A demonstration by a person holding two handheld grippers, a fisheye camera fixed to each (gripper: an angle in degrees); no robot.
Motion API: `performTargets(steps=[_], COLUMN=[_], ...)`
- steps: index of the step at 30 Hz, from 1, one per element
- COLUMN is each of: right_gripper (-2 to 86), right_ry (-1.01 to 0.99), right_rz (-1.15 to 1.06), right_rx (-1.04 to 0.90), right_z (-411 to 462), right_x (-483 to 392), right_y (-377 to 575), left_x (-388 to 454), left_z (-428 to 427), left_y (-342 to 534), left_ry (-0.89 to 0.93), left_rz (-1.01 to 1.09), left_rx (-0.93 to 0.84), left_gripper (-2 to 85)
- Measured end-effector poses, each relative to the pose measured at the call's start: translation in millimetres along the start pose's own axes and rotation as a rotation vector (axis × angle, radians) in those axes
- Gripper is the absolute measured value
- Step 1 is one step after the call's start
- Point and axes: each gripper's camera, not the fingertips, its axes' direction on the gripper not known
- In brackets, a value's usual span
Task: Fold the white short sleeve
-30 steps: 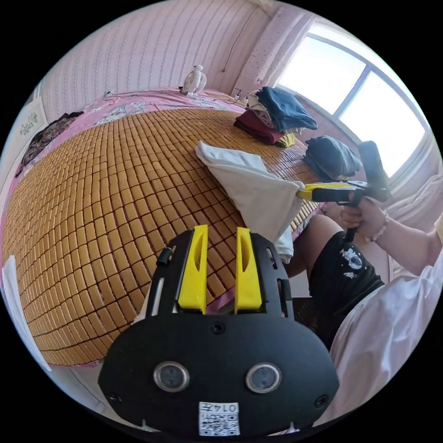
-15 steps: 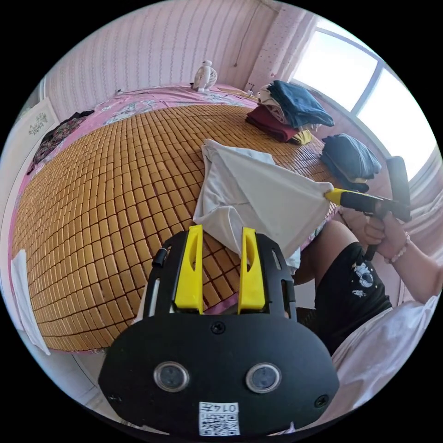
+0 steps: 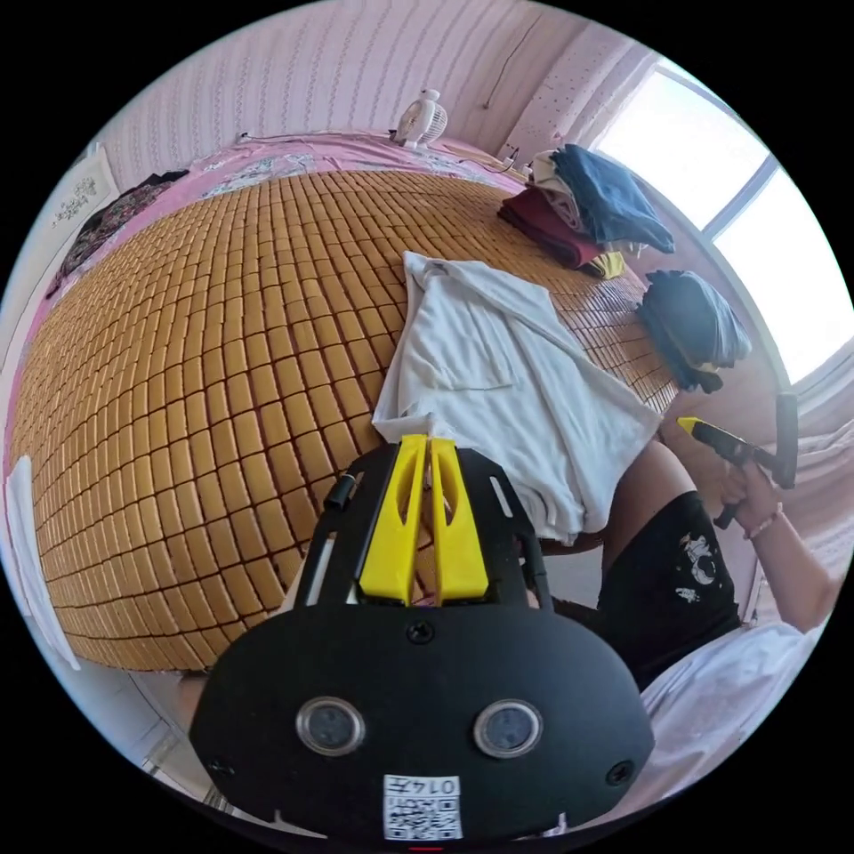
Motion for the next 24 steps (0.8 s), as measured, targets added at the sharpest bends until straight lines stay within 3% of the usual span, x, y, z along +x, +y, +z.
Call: performTargets(steps=[7, 12, 17, 24], right_gripper=[9.5, 8.4, 1.5, 0.5], right_ry=[0.096, 0.239, 0.314, 0.614], right_rz=[-0.115, -0.225, -0.370, -0.592], right_rx=[-0.079, -0.288, -0.274, -0.254], right_z=[7.0, 43.4, 36.5, 39.1], right_x=[-30.1, -63.0, -104.0, -165.5], right_y=[-18.7, -41.7, -33.6, -8.1], left_x=[-36.1, -44.1, -51.5, -59.8], left_z=[-30.0, -40.6, -52.0, -78.9], left_y=[28.8, 25.2, 22.3, 24.8], left_ry=[-0.026, -0.038, -0.056, -0.088], left_rz=[-0.075, -0.078, -0.057, -0.028], left_rx=[0.028, 0.018, -0.006, -0.010], left_gripper=[-0.7, -0.7, -0.7, -0.8])
